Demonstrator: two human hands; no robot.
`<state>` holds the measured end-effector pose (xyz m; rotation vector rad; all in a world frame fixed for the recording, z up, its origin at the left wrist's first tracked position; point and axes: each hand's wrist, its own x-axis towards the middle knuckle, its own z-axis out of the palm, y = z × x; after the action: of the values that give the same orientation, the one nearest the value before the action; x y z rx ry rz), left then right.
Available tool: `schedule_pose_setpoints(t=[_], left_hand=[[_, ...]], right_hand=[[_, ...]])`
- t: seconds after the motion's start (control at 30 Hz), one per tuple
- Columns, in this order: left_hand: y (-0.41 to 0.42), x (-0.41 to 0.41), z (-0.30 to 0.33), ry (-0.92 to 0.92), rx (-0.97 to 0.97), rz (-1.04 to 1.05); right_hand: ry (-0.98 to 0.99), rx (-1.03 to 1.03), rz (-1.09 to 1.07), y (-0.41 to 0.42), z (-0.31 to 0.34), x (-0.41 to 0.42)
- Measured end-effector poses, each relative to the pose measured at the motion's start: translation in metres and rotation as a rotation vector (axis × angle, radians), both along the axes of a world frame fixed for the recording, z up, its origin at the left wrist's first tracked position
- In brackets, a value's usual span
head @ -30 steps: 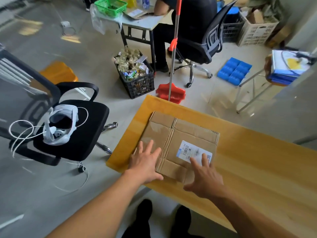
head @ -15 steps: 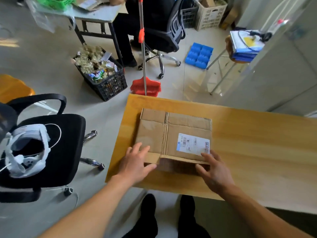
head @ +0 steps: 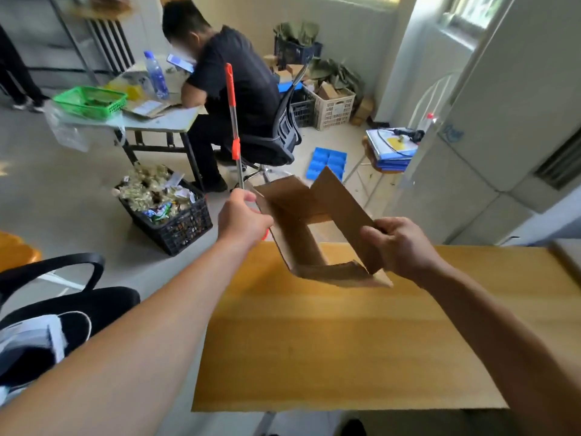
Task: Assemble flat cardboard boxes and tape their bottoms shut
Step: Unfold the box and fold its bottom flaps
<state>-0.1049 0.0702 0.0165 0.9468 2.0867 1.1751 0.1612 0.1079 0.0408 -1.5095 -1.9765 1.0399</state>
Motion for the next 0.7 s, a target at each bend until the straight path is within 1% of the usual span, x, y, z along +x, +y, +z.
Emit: schedule_pose_setpoints(t=[0.1,0.17,0.23,0.33,0.37,0.43,0.5,0.53,0.6,0.7], left_hand=[[0.009,0.008,0.005,0.139,-0.035,-0.073],[0.012,0.014,0.001,0.208,-0.094,-0.202],[0.013,0.022,-0.008,0.377,-0.148,-0.296],[0.014,0.030,-0.011,0.650,-0.161,-0.244],[0.015,0.030,-0.009,0.717,-0.186,-0.251],[0.018,0.029,-0.004,0.800,-0.308,-0.362],[0.017,0.027,-0.001,0.842,-0.454,-0.496],[0.016,0.026,-0.001,0.827,-0.499,-0.537],[0.015,0.025,-0.002,0.755,-0.494,-0.567],[0.018,0.031,0.006,0.630,-0.409,-0.594]], right_hand=[[-0.045,-0.139,0.075,0.002,0.004,0.011],[-0.067,-0.184,0.107,0.001,-0.002,0.021],[-0.112,-0.189,0.124,-0.001,-0.009,0.029],[-0.088,-0.234,0.144,0.001,-0.014,0.040],[-0.071,-0.257,0.160,0.003,-0.015,0.044],[-0.043,-0.290,0.184,0.008,-0.016,0.049],[-0.047,-0.299,0.176,0.012,-0.019,0.051],[-0.072,-0.282,0.162,0.014,-0.021,0.051],[-0.133,-0.192,0.099,0.016,-0.026,0.049],[-0.097,-0.070,-0.079,0.022,-0.027,0.044]])
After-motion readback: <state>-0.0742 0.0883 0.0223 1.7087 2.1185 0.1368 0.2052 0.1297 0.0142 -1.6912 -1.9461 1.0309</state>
